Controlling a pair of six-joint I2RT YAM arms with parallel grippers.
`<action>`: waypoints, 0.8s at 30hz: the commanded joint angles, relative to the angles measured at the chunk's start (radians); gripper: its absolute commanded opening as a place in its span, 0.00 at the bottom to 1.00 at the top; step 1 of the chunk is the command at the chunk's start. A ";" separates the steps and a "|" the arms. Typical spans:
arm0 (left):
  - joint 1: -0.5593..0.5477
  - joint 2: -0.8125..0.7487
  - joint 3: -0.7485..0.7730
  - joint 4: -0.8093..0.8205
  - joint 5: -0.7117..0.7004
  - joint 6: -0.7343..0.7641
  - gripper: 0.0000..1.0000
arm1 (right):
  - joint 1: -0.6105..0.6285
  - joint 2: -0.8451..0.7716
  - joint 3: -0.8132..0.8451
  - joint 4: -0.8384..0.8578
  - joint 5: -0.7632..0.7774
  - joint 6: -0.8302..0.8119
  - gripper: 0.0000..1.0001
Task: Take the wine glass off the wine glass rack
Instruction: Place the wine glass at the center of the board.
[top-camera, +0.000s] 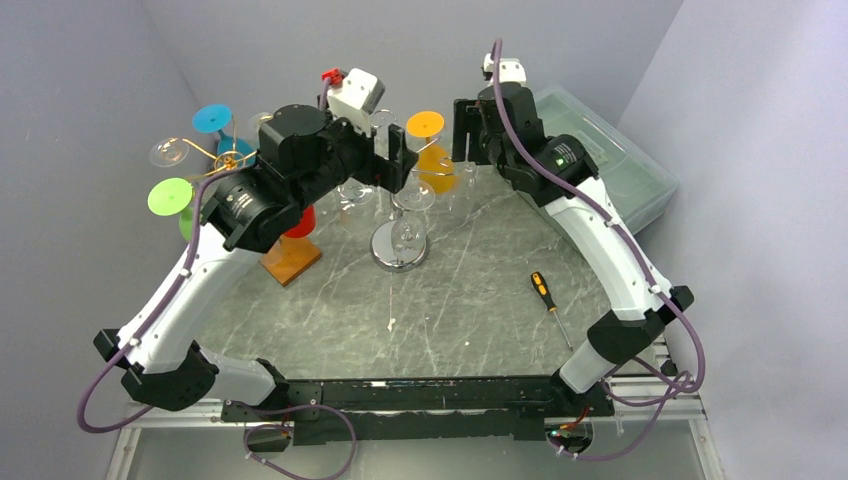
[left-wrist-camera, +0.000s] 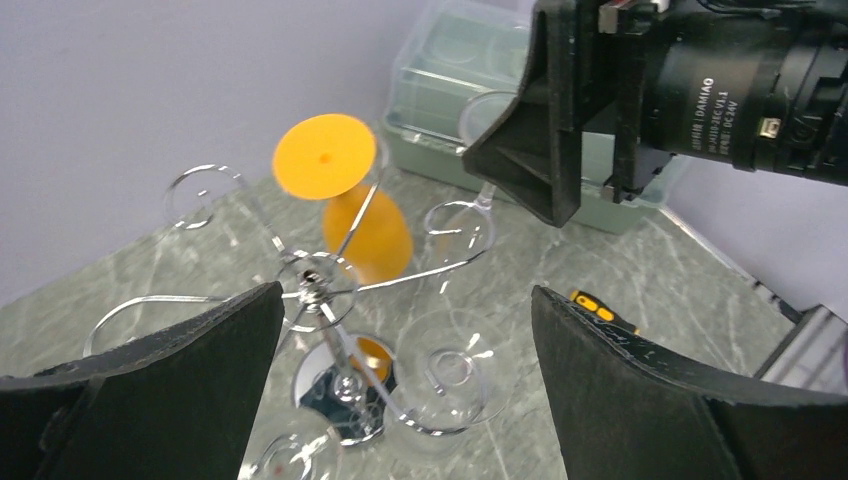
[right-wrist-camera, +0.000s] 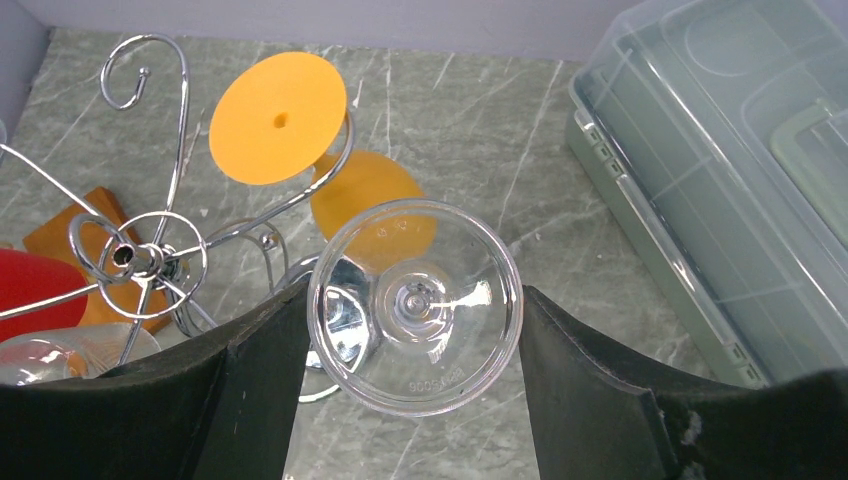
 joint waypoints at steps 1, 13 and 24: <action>-0.013 -0.008 -0.053 0.206 0.169 0.046 0.99 | -0.008 -0.071 0.018 -0.018 0.043 0.043 0.18; -0.081 0.042 -0.246 0.613 0.304 0.209 0.93 | -0.008 -0.198 -0.017 -0.107 0.075 0.100 0.17; -0.080 0.173 -0.324 0.892 0.476 0.221 0.79 | -0.009 -0.285 -0.025 -0.166 0.082 0.128 0.17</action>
